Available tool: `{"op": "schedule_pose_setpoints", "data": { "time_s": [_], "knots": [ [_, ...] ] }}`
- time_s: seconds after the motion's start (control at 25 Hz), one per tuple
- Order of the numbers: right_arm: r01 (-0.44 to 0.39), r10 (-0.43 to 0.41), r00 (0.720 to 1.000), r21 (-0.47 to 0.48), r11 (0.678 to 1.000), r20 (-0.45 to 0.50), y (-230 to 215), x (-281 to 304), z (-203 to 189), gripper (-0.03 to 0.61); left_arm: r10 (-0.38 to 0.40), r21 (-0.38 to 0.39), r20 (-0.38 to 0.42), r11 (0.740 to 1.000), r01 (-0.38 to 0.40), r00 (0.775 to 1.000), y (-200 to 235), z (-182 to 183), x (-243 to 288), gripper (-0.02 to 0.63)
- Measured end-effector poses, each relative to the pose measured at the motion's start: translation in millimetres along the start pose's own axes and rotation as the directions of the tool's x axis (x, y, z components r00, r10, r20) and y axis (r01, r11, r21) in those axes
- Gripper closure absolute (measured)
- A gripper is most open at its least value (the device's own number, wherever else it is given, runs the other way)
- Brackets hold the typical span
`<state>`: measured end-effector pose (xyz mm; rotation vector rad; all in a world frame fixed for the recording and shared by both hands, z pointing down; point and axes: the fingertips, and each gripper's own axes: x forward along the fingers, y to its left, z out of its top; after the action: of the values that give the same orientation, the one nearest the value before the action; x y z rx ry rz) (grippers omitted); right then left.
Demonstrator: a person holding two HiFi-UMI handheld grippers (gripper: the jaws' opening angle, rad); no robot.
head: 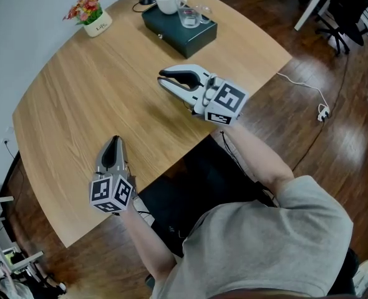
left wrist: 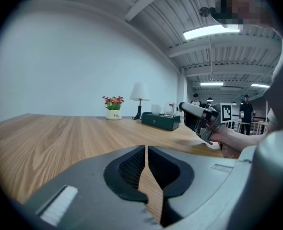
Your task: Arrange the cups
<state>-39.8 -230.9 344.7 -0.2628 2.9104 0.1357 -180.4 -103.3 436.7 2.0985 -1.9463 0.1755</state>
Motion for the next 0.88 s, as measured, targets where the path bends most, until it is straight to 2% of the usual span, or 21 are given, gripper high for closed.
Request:
{"op": "schedule_pose_setpoints", "data": {
  "time_s": [0.88],
  "knots": [
    [0.015,-0.015,1.000,-0.003,1.000,0.009,-7.3,-7.1,3.6,0.529,0.002,0.000,0.001,1.000,-0.002,1.000,0.0,0.0,-0.5,0.584]
  ]
}}
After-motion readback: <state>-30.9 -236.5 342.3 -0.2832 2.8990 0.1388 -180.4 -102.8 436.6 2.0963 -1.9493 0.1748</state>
